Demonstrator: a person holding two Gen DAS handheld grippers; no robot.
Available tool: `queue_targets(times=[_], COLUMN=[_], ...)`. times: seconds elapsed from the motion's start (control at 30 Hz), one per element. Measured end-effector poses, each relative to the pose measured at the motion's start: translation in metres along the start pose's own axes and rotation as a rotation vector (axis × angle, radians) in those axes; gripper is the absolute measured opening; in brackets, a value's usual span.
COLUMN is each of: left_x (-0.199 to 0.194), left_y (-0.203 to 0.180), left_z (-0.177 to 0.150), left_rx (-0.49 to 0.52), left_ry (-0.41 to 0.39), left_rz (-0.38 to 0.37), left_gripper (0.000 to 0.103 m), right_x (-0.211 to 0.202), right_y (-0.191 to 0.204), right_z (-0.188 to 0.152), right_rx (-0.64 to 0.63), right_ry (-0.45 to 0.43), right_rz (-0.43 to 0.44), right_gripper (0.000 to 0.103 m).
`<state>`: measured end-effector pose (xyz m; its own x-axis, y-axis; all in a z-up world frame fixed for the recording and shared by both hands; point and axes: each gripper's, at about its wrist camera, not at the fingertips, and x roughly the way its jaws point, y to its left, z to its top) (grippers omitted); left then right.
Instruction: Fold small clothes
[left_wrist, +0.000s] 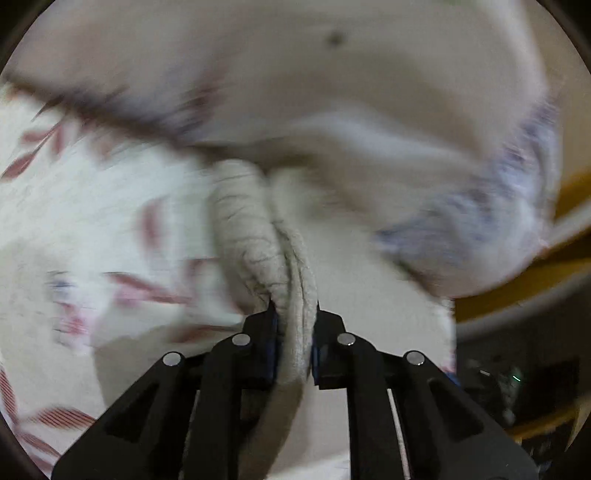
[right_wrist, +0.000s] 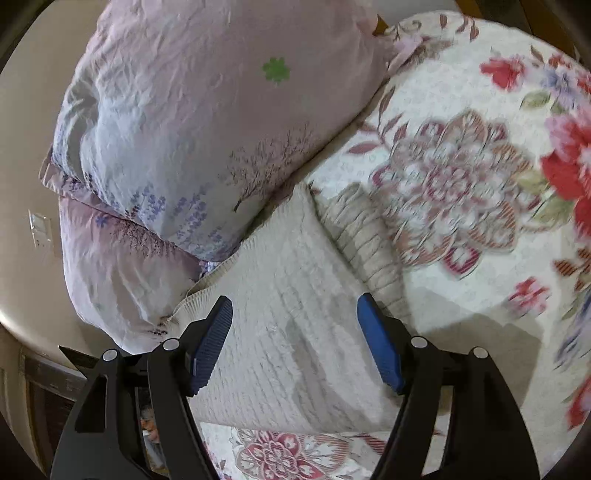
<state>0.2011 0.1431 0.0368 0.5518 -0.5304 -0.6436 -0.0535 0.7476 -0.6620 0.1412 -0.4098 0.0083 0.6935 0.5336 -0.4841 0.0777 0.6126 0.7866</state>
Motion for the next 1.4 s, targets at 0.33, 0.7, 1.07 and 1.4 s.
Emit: queue_targets(times=[0.33,0.7,1.07,1.4], left_x=[0.130,0.109,0.153,0.053], left_y=[-0.237,-0.151,-0.151,-0.098], left_z=[-0.049,-0.061,-0.081,-0.091], left_rx=[0.149,0.252,0.319,0.610], left_ry=[0.210,0.166,0.211,0.064], left_rz=[-0.434,0.018,0.007,0.362], left_gripper=[0.036,0.087,0.042,0.067], right_x=[-0.037,0.027,0.044,0.101], right_y=[-0.020,-0.029,0.002,0.067], right_z=[0.048,0.063,0.037,-0.043], right_rx=[-0.036,-0.005,-0.057,-0.261], right_ry=[-0.074,0.200,0.204,0.341], right_rz=[-0.040,0.025,0.077,-0.030], right_gripper=[0.072,0.090,0.029,0.048])
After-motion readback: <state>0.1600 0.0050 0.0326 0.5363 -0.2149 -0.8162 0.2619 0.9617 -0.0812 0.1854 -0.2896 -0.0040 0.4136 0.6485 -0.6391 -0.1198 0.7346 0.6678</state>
